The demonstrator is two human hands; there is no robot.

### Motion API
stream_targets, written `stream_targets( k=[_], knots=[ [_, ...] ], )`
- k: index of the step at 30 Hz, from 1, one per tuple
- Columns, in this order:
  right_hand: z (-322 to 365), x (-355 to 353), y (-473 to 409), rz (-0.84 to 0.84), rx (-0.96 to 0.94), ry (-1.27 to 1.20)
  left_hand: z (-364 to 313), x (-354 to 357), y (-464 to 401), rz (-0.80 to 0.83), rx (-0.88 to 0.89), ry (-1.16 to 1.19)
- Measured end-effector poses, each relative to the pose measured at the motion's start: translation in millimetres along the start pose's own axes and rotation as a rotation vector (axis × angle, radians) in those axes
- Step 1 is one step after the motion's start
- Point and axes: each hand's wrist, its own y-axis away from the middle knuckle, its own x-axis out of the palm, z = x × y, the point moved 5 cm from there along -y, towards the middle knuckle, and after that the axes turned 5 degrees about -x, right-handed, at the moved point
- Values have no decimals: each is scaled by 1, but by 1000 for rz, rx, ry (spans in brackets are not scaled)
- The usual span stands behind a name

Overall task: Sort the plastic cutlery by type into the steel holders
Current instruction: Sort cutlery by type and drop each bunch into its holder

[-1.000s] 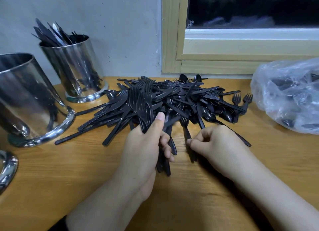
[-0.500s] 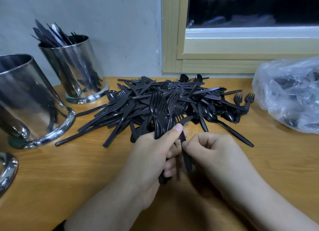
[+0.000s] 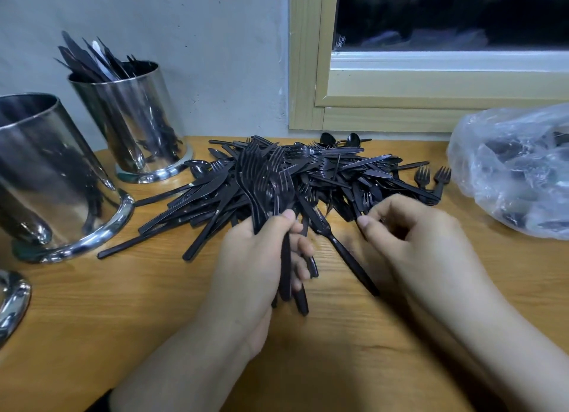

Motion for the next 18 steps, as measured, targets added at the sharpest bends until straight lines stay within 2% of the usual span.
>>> stream_targets(
  k=[2,6,8,15,18],
  knots=[
    [-7,-11,-5,13,37,76,-3,-2,2,1,32,19],
    [-30,-7,-10,204,164,332,-3,-2,1,-3,29,53],
    [-38,0,-10,238,186,354,0,-2,-1,-3,6,68],
    [-42,5,-14,164,171,377,3,-1,-1,11,-10,64],
    [-45,1,-15,197,210,400,4,-1,-3,20,4,61]
  ],
)
